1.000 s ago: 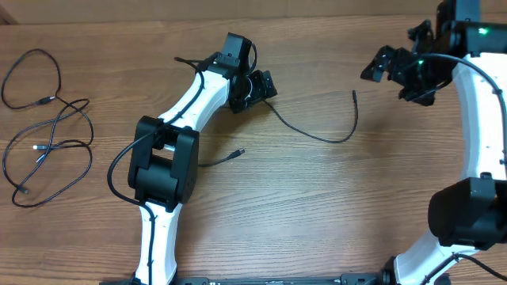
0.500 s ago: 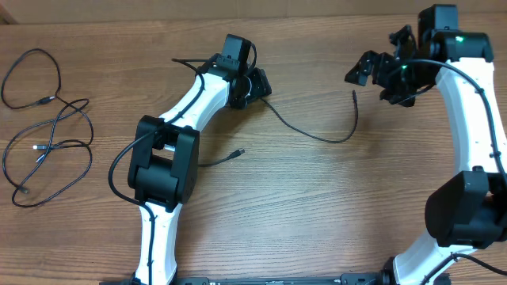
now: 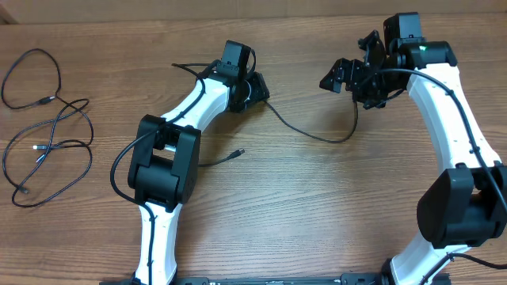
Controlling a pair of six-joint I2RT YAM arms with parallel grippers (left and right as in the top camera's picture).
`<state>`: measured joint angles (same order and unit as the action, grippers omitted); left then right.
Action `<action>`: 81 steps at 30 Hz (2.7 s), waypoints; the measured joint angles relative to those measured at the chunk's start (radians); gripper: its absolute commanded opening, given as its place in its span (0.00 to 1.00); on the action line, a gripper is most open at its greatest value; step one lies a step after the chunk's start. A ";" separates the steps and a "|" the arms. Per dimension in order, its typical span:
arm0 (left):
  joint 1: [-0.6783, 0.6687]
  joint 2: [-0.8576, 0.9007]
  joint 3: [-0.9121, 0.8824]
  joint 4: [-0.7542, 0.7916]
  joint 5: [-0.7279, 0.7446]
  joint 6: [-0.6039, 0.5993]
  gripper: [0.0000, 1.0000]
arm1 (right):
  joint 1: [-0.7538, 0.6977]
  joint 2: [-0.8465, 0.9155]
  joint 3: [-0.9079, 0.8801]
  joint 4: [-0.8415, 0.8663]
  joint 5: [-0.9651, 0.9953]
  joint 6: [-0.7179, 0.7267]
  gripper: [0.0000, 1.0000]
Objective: Untangle cables
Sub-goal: 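Grasp the cable's right connector end with the right gripper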
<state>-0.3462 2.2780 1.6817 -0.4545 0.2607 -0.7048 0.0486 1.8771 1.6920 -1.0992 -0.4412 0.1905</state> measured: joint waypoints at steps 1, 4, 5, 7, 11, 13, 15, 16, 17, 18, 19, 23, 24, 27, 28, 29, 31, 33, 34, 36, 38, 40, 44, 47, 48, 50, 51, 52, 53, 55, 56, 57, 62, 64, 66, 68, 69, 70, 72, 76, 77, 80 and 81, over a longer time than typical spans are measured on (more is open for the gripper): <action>0.000 0.000 0.000 0.000 -0.007 0.000 0.51 | 0.000 0.000 -0.001 0.015 0.000 0.000 0.88; 0.000 0.000 -0.002 0.004 -0.040 0.005 0.51 | 0.003 0.000 -0.018 0.048 0.000 0.000 0.87; -0.001 0.000 -0.002 0.007 -0.055 0.009 0.51 | 0.003 0.000 -0.031 0.056 0.000 0.000 0.87; -0.001 0.000 -0.002 0.012 -0.071 0.022 0.51 | 0.005 0.000 -0.048 0.058 0.000 0.000 0.87; -0.001 0.006 -0.002 0.038 -0.090 0.040 0.49 | 0.005 0.000 -0.065 0.058 0.000 0.000 0.87; -0.001 0.010 -0.002 0.055 -0.097 0.051 0.47 | 0.005 0.000 -0.065 0.058 0.000 0.000 0.87; -0.001 0.014 -0.002 0.067 -0.101 0.055 0.44 | 0.005 0.000 -0.065 0.059 0.000 0.000 0.87; -0.001 0.016 -0.002 0.074 -0.105 0.057 0.43 | 0.005 0.000 -0.065 0.060 0.000 0.004 0.87; -0.001 0.018 -0.002 0.081 -0.107 0.057 0.41 | 0.005 0.000 -0.065 0.061 -0.001 0.008 0.87; -0.001 0.022 -0.002 0.090 -0.109 0.058 0.40 | 0.005 0.000 -0.065 0.066 0.000 0.011 0.87; -0.001 0.025 -0.002 0.099 -0.110 0.058 0.39 | 0.005 0.000 -0.065 0.068 0.000 0.012 0.87; -0.001 0.035 -0.001 0.112 -0.117 0.059 0.16 | 0.011 0.000 -0.065 0.068 0.000 0.018 0.87; 0.000 0.040 0.000 0.113 -0.118 0.059 0.06 | 0.013 0.000 -0.065 0.068 0.000 0.019 0.87; 0.000 0.052 0.010 0.103 -0.122 0.068 0.04 | 0.019 0.000 -0.065 0.068 0.000 0.019 0.87; 0.000 0.053 0.010 0.100 -0.123 0.068 0.04 | 0.019 0.000 -0.065 0.067 -0.001 0.018 0.87; 0.000 0.053 0.011 0.099 -0.123 0.068 0.04 | 0.019 0.000 -0.065 0.067 0.000 0.019 0.87; 0.000 0.053 0.011 0.097 -0.124 0.068 0.04 | 0.019 0.000 -0.065 0.067 0.000 0.019 0.88; 0.000 0.053 0.013 0.096 -0.122 0.069 0.04 | 0.019 0.000 -0.065 0.068 0.000 0.018 0.87; 0.000 0.053 0.013 0.096 -0.119 0.072 0.04 | 0.019 0.000 -0.065 0.067 0.000 0.018 0.88; 0.003 0.055 0.013 0.097 -0.099 0.083 0.04 | 0.019 0.000 -0.065 0.064 0.000 0.018 0.87; 0.009 0.055 0.013 0.095 -0.051 0.105 0.04 | 0.019 0.000 -0.065 0.059 0.000 0.019 0.87; 0.016 0.055 0.013 0.087 0.013 0.127 0.04 | 0.019 0.000 -0.065 0.058 0.000 0.018 0.86; 0.035 0.055 0.009 0.049 0.143 0.176 0.04 | 0.019 0.000 -0.065 0.059 0.000 0.018 0.82; 0.051 0.045 0.007 -0.030 0.205 0.213 0.04 | 0.019 0.000 -0.071 0.078 0.000 0.017 0.78; 0.056 0.038 0.006 -0.068 0.216 0.231 0.04 | 0.020 0.000 -0.077 0.094 0.001 0.016 0.78; 0.071 0.023 0.000 -0.141 0.218 0.270 0.04 | 0.021 0.000 -0.103 0.124 0.000 0.010 0.76; 0.076 0.013 -0.005 -0.175 0.213 0.291 0.04 | 0.021 0.000 -0.114 0.131 0.002 0.008 0.75; 0.081 0.001 -0.011 -0.206 0.200 0.312 0.04 | 0.023 0.000 -0.128 0.139 0.006 0.006 0.75; 0.087 -0.013 -0.017 -0.233 0.184 0.327 0.04 | 0.024 0.000 -0.143 0.144 0.021 0.012 0.75; 0.093 -0.049 -0.025 -0.275 0.149 0.358 0.04 | 0.026 0.000 -0.164 0.144 0.074 0.047 0.75; 0.096 -0.073 -0.027 -0.294 0.129 0.374 0.04 | 0.027 0.000 -0.172 0.145 0.113 0.074 0.75; 0.099 -0.100 -0.027 -0.309 0.111 0.388 0.04 | 0.027 0.000 -0.177 0.145 0.150 0.100 0.74; 0.102 -0.243 -0.026 -0.360 0.063 0.442 0.04 | 0.023 0.001 -0.204 0.179 0.335 0.199 0.72; 0.102 -0.288 -0.026 -0.378 0.052 0.455 0.04 | 0.020 0.009 -0.208 0.192 0.388 0.219 0.72; 0.102 -0.316 -0.026 -0.395 0.045 0.470 0.04 | 0.017 0.026 -0.208 0.209 0.415 0.227 0.72; 0.102 -0.328 -0.026 -0.405 0.039 0.476 0.04 | 0.010 0.053 -0.208 0.225 0.435 0.232 0.72; 0.102 -0.330 -0.026 -0.410 0.037 0.480 0.04 | 0.004 0.071 -0.208 0.233 0.443 0.232 0.72; 0.102 -0.330 -0.026 -0.414 0.035 0.481 0.04 | -0.002 0.086 -0.208 0.240 0.449 0.233 0.72; 0.102 -0.330 -0.026 -0.424 0.033 0.486 0.04 | -0.014 0.114 -0.209 0.252 0.451 0.233 0.72; 0.102 -0.330 -0.026 -0.444 0.033 0.498 0.04 | -0.030 0.155 -0.210 0.288 0.431 0.193 0.71; 0.102 -0.330 -0.026 -0.445 0.033 0.499 0.04 | -0.031 0.162 -0.210 0.296 0.425 0.184 0.70; 0.102 -0.330 -0.026 -0.446 0.032 0.499 0.04 | -0.027 0.177 -0.210 0.311 0.411 0.164 0.61; 0.102 -0.330 -0.026 -0.446 0.031 0.499 0.04 | -0.026 0.181 -0.210 0.313 0.407 0.159 0.59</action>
<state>-0.2443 1.9480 1.6554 -0.9001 0.2916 -0.2058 0.0223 2.0583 1.4822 -0.7860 -0.0345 0.3500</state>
